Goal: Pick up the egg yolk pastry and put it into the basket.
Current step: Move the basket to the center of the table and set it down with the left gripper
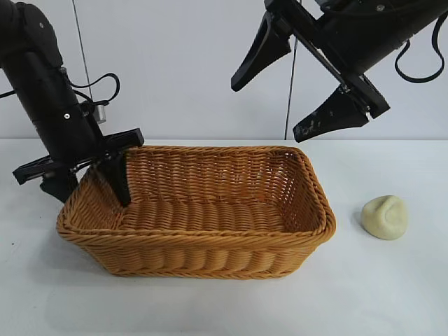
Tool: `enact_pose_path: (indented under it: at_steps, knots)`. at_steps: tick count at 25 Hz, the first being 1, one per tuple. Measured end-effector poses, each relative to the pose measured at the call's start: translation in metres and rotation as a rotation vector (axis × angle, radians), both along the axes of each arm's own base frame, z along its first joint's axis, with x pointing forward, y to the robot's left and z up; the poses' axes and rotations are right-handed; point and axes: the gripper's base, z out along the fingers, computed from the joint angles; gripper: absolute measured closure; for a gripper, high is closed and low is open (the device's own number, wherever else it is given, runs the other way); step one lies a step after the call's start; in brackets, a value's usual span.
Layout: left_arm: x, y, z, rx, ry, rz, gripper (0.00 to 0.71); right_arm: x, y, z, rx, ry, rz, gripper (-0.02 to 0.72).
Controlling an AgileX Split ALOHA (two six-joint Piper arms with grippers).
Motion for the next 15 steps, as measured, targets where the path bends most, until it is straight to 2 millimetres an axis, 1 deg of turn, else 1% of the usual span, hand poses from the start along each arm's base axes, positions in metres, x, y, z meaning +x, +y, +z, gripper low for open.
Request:
enact_pose_path:
  at_steps: [1, 3, 6, 8, 11, 15]
  knots:
    - [0.0, 0.0, 0.0, 0.003, 0.002, -0.003, 0.076, 0.0, 0.0, 0.0, 0.0, 0.0, 0.0, 0.009]
    - [-0.001, 0.001, 0.0, 0.01, 0.012, -0.013, 0.041, 0.0, 0.0, 0.0, 0.0, 0.0, 0.0, 0.009]
    - [-0.004, 0.001, 0.0, 0.014, 0.038, -0.026, 0.023, 0.0, 0.0, 0.0, -0.001, 0.0, 0.0, 0.009]
    - [-0.005, 0.001, 0.003, 0.014, 0.05, -0.038, 0.018, 0.0, 0.0, 0.0, -0.001, 0.0, 0.0, 0.009]
    - [-0.002, 0.002, 0.021, 0.021, 0.035, -0.067, 0.017, 0.0, 0.0, 0.0, -0.001, -0.001, 0.0, 0.009]
    - [0.005, 0.002, 0.062, 0.028, -0.049, -0.099, 0.018, 0.0, 0.0, 0.0, -0.001, -0.003, -0.002, 0.009]
